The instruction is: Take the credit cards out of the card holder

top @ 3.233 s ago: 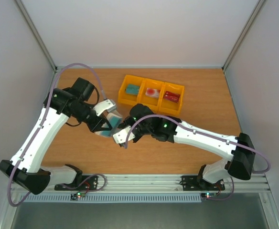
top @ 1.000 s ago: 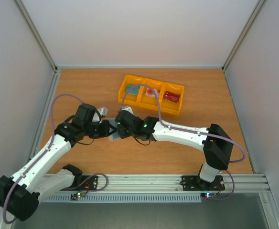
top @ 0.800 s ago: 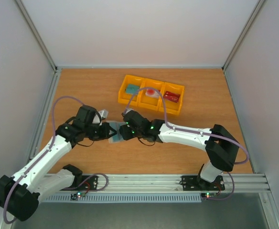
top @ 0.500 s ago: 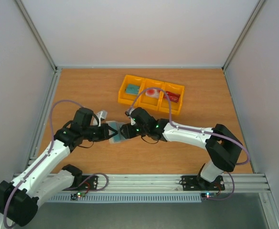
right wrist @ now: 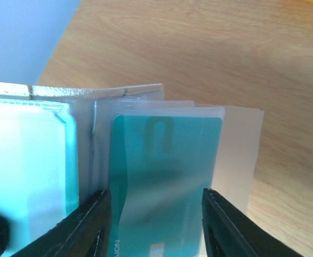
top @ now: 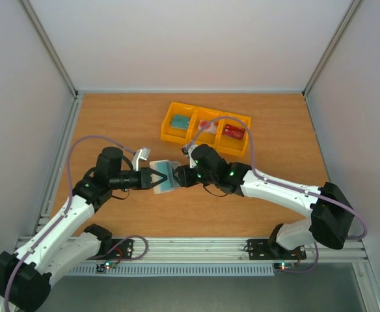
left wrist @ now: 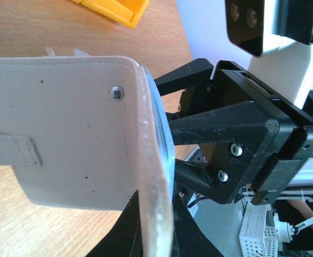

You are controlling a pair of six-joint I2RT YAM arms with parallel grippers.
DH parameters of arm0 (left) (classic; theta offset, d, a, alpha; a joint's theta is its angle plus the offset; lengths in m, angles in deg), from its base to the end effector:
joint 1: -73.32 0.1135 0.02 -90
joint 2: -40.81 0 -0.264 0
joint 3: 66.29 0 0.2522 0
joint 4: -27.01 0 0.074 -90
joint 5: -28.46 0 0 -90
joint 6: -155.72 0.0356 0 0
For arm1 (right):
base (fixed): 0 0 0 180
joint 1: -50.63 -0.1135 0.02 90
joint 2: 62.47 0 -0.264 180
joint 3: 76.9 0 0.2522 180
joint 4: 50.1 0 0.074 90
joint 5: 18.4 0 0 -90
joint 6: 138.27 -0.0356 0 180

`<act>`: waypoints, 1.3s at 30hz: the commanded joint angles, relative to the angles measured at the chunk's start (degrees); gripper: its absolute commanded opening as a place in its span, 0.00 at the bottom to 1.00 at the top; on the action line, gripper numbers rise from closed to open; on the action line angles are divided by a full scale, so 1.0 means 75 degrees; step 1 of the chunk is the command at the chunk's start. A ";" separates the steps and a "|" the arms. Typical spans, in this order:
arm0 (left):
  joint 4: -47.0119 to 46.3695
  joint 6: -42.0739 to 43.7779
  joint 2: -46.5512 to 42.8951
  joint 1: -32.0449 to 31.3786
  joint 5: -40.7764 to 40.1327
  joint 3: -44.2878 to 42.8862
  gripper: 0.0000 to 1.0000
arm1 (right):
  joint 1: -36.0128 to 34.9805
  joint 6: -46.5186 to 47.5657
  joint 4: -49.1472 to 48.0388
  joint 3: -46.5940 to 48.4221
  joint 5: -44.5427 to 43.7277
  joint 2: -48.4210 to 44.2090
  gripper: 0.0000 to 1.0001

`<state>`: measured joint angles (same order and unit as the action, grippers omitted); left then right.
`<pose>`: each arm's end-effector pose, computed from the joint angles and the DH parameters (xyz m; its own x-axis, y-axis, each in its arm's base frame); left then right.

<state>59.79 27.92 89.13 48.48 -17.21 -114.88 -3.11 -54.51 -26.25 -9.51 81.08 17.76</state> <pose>0.1534 -0.0984 0.2584 -0.8973 -0.0677 -0.4362 0.3611 0.4557 -0.8136 0.1778 0.2523 0.2524 -0.4462 -0.4271 -0.7864 -0.8299 0.5264 0.1850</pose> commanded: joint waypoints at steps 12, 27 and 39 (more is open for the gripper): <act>0.0062 0.1184 -0.0062 -0.0280 -0.0280 -0.0663 0.00 | -0.1966 0.0703 0.2802 0.2127 -0.3974 0.0447 0.29; 0.0441 0.1308 -0.0117 -0.0286 -0.0597 -0.0712 0.00 | -0.2304 0.0416 0.3461 0.2696 -0.4930 0.0712 0.35; 0.0392 0.1271 -0.0137 -0.0286 -0.0541 -0.0715 0.00 | -0.2225 0.0225 0.3709 0.2699 -0.4662 0.0983 0.37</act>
<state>66.68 36.64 89.06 46.62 -23.37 -117.89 -19.94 -50.45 -0.15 10.95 46.72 24.82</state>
